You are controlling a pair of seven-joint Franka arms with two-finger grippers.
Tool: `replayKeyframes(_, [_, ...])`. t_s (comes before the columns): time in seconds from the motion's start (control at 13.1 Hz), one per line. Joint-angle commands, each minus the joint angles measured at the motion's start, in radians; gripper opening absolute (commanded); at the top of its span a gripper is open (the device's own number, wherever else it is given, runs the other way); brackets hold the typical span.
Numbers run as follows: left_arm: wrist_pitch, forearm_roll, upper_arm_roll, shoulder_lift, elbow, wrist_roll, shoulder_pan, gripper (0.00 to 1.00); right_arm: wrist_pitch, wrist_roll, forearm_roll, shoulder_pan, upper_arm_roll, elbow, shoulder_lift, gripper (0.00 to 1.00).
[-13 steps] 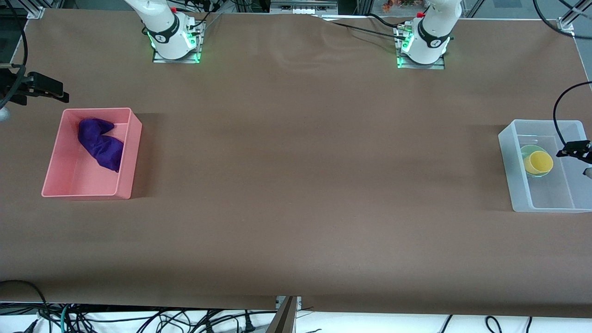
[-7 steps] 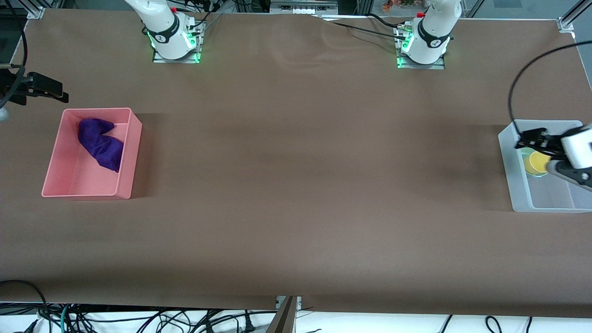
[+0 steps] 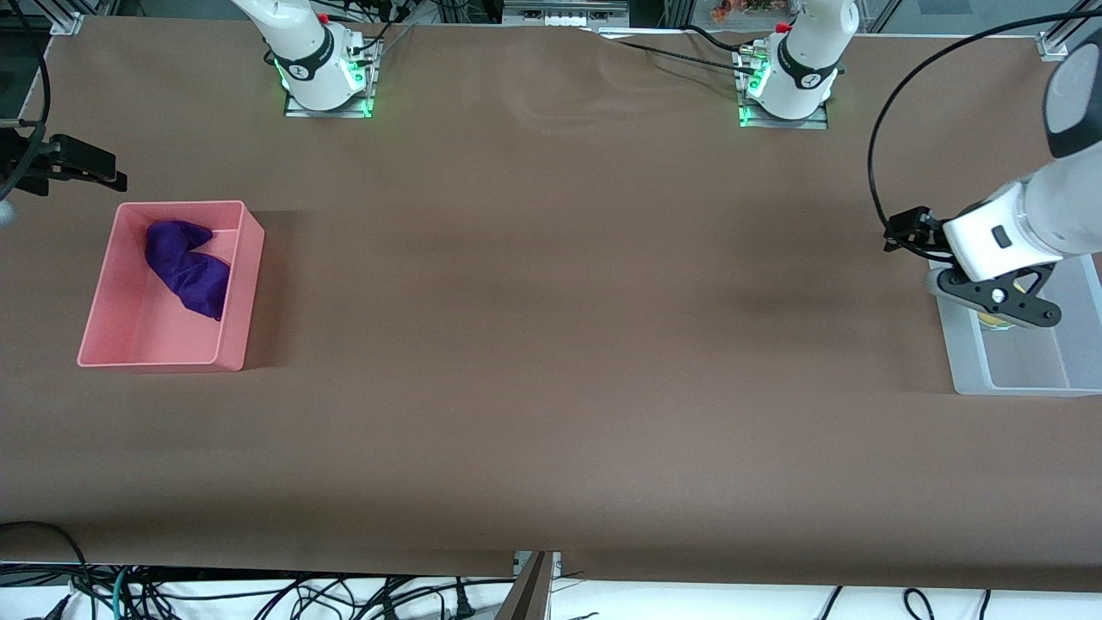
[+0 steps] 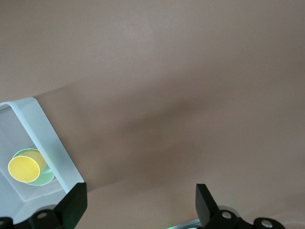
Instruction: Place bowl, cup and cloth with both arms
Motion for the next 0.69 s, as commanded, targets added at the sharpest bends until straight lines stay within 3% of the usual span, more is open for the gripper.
replayKeyframes(0.0, [0.018, -0.034, 0.203, -0.090, -0.052, -0.043, -0.170, 1.00, -0.011, 0.011, 0.016, -0.002, -0.002, 0.012, 0.001, 1.00])
replayKeyframes(0.08, [0.079, -0.033, 0.230, -0.141, -0.117, -0.081, -0.199, 1.00, -0.011, 0.011, 0.016, -0.002, -0.002, 0.012, 0.001, 1.00])
replayKeyframes(0.15, [0.193, -0.037, 0.260, -0.232, -0.246, -0.140, -0.215, 1.00, -0.011, 0.011, 0.016, -0.002, -0.002, 0.012, 0.001, 1.00])
replayKeyframes(0.23, [0.298, -0.083, 0.277, -0.308, -0.373, -0.164, -0.224, 1.00, -0.011, 0.011, 0.016, -0.002, -0.002, 0.012, 0.001, 1.00])
replayKeyframes(0.31, [0.338, -0.130, 0.309, -0.341, -0.435, -0.163, -0.235, 1.00, -0.011, 0.009, 0.016, -0.002, -0.002, 0.012, 0.001, 1.00])
replayKeyframes(0.61, [0.340, -0.146, 0.334, -0.344, -0.439, -0.171, -0.267, 1.00, -0.011, 0.009, 0.016, -0.003, -0.002, 0.012, 0.001, 1.00])
